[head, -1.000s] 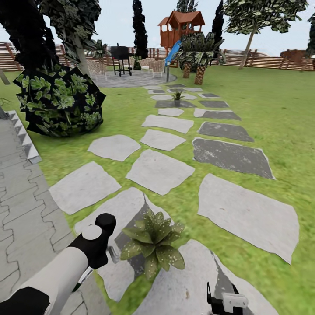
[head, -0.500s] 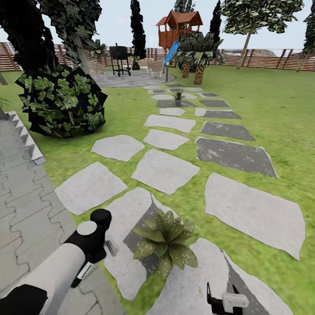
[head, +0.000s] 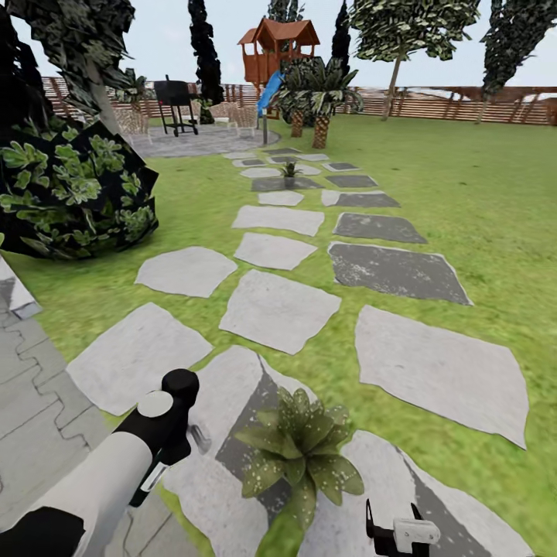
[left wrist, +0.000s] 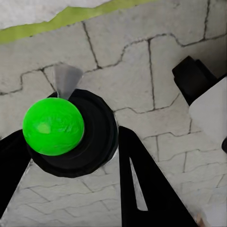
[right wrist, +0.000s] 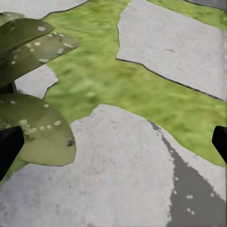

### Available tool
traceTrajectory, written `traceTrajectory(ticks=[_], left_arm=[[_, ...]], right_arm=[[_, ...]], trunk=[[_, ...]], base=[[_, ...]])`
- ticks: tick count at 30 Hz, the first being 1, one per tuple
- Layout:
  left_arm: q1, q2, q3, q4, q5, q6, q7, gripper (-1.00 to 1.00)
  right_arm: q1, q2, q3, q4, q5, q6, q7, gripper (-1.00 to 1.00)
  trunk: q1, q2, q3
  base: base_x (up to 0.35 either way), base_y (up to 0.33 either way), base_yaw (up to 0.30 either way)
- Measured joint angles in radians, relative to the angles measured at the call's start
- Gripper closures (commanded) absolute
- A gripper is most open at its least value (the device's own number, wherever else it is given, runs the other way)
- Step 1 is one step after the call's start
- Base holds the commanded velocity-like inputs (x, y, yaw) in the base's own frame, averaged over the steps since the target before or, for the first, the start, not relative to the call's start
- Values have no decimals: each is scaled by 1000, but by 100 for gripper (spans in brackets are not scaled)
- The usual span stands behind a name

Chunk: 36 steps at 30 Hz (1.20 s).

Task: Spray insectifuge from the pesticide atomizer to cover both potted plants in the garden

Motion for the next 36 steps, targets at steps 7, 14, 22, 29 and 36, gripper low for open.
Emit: traceTrajectory(ticks=[7, 14, 22, 29, 36], left_arm=[[3, -1, -1, 0, 1, -1, 0, 100], [-2, 0, 0, 0, 1, 0, 0, 100], [-9, 0, 0, -2, 2, 0, 0, 100], [-9, 0, 0, -2, 1, -1, 0, 100], [-1, -2, -5, 0, -5, -1, 0, 100]], right_arm=[[0, 0, 0, 0, 1, 0, 0, -100], [0, 0, 0, 0, 0, 0, 0, -100], [0, 0, 0, 0, 0, 0, 0, -100], [0, 0, 0, 0, 0, 0, 0, -100], [0, 0, 0, 0, 0, 0, 0, -100]], trunk=[[0, 0, 0], [0, 0, 0], [1, 0, 0], [0, 0, 0], [0, 0, 0]], base=[[26, 8, -283], [1, 0, -283], [-116, 0, -205], [25, 67, -16], [65, 212, -262]])
